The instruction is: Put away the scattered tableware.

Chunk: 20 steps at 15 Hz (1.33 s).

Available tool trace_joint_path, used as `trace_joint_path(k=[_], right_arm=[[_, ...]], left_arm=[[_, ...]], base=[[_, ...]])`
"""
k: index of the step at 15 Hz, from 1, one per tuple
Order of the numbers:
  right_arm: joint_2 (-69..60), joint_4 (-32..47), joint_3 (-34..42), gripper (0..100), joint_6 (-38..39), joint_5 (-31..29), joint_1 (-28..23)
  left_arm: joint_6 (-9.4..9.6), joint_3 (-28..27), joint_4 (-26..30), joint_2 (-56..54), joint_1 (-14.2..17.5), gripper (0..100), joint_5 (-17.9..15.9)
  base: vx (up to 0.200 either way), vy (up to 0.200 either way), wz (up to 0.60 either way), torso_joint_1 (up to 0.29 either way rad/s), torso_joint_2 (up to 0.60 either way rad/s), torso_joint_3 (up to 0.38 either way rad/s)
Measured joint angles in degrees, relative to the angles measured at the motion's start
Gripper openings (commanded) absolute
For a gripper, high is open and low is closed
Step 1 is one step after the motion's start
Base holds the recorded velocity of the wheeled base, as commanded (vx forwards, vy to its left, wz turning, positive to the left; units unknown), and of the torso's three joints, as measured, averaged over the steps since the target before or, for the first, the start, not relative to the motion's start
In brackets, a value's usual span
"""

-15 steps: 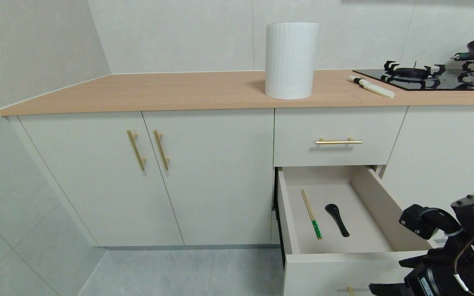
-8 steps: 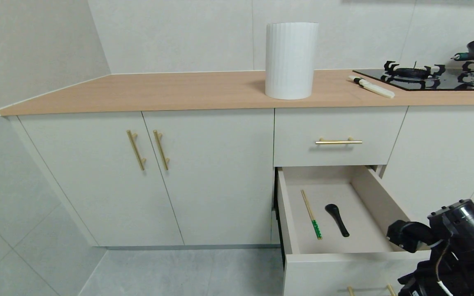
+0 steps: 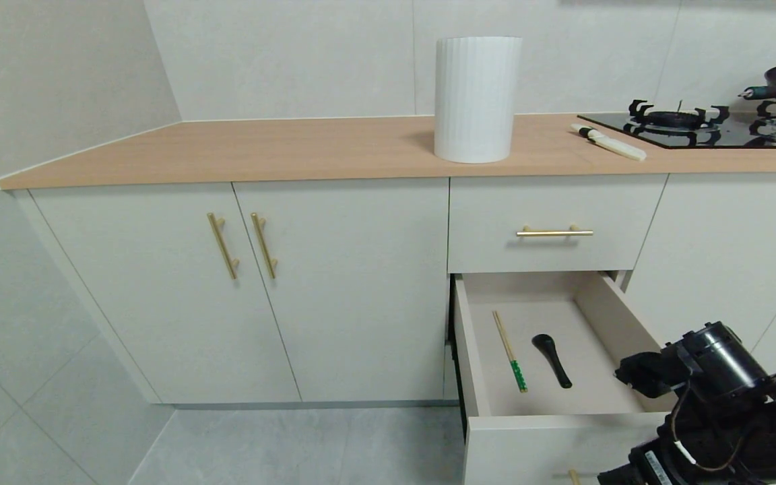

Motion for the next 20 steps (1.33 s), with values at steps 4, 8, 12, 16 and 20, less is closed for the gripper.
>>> trace_joint_path(k=[4,8,12,16,20], right_arm=[[3.17,-0.05,-3.1,100,5.08,-2.74,0.06],[5.38,-4.89,-4.5,100,8.45,-6.49,0.11],[9.63,-13.73,-4.36,100,11.87,-12.13,0.06],[13.92,-21.58,-4.11,100,13.87,-15.36,0.09],[18.31,-31.68,-4.04,100,16.48,-18.02,-0.17]], left_arm=[[0.0,0.0,0.0,0.0,0.0,100,0.02],[0.0,0.0,0.0,0.0,0.0,100,0.0],[0.0,0.0,0.0,0.0,0.0,100,0.0],[-0.02,0.0,-0.02,0.0,0.0,100,0.0],[-0.02,0.0,0.0,0.0,0.0,100,0.0]], base=[[0.0,0.0,0.0,0.0,0.0,0.0],[0.0,0.0,0.0,0.0,0.0,0.0],[0.0,0.0,0.0,0.0,0.0,0.0],[0.0,0.0,0.0,0.0,0.0,0.0],[0.0,0.0,0.0,0.0,0.0,0.0]])
